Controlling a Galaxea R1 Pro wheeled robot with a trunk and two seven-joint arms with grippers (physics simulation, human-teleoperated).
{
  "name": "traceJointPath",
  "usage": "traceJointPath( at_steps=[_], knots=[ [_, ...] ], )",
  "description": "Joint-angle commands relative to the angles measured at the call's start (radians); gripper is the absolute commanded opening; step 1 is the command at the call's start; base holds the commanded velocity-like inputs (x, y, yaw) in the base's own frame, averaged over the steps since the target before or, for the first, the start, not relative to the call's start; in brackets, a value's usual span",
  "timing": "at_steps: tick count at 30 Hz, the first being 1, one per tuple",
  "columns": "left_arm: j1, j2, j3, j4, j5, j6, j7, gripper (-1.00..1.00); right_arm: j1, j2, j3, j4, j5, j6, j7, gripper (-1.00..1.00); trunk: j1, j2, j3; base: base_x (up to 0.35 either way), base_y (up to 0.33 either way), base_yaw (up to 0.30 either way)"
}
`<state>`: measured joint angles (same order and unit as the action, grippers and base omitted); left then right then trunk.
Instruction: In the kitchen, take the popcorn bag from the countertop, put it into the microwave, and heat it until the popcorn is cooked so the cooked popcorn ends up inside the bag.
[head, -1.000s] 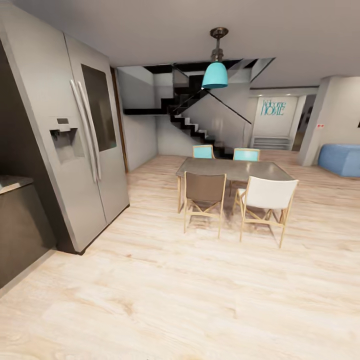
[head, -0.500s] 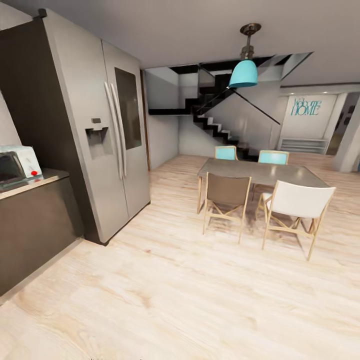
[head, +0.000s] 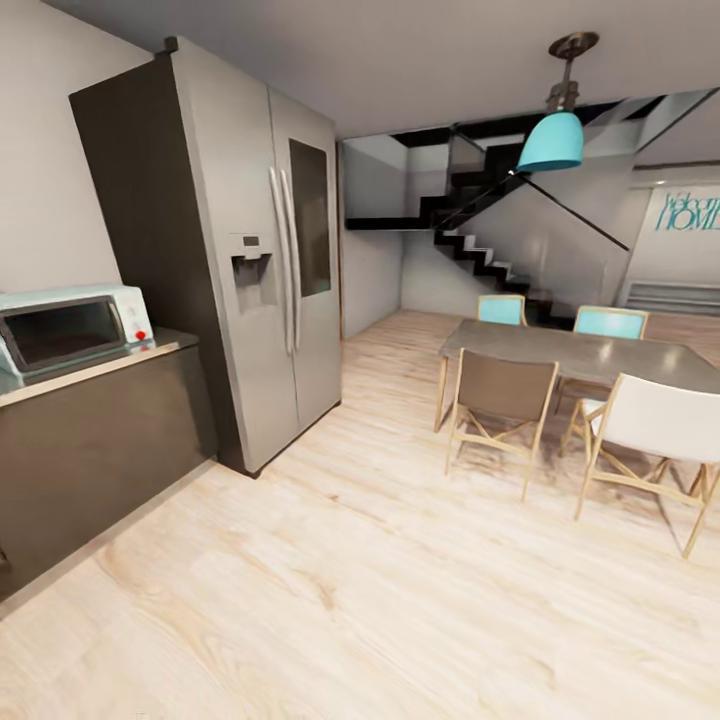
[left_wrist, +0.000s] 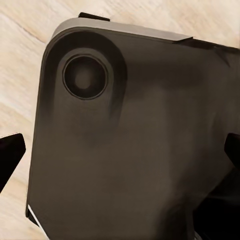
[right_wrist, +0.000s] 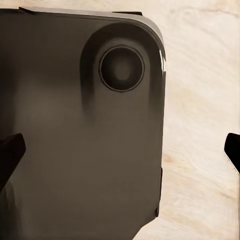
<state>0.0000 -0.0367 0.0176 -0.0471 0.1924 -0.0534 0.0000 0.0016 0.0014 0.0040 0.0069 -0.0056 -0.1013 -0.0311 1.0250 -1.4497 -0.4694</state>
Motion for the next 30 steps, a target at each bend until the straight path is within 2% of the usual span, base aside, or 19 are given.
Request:
traceJointPath(
  at_steps=[1, 9, 11, 14, 16, 30],
  knots=[
    [0.001, 0.000, 0.001, 0.000, 0.006, -0.002, 0.000, 1.00, 0.000, 0.000, 0.001, 0.001, 0.000, -0.005, -0.003, 1.00, 0.000, 0.000, -0.001, 0.000, 0.000, 0.296],
    [0.000, 0.003, -0.006, -0.001, 0.002, -0.003, -0.012, 1.00, 0.000, 0.000, 0.001, 0.001, 0.000, -0.005, -0.003, 1.00, 0.000, 0.000, -0.001, 0.000, 0.000, 0.296],
    [0.000, 0.005, -0.004, -0.001, 0.002, -0.003, -0.044, 1.00, 0.000, 0.000, 0.001, 0.001, 0.000, -0.005, -0.003, 1.00, 0.000, 0.000, -0.001, 0.000, 0.000, 0.296],
    [0.000, 0.018, -0.002, 0.001, 0.007, 0.001, -0.170, 1.00, 0.000, 0.000, 0.001, 0.001, 0.000, -0.005, -0.003, 1.00, 0.000, 0.000, -0.001, 0.000, 0.000, 0.296],
    [0.001, 0.024, -0.002, 0.002, 0.008, 0.002, -0.204, 1.00, 0.000, 0.000, 0.001, 0.001, 0.000, -0.005, -0.003, 1.00, 0.000, 0.000, -0.001, 0.000, 0.000, 0.296],
    [0.000, 0.024, -0.001, 0.003, 0.014, 0.003, -0.201, 1.00, 0.000, -0.001, 0.001, 0.001, 0.000, -0.006, -0.003, 1.00, 0.000, 0.000, -0.001, 0.000, 0.000, 0.296]
  ],
)
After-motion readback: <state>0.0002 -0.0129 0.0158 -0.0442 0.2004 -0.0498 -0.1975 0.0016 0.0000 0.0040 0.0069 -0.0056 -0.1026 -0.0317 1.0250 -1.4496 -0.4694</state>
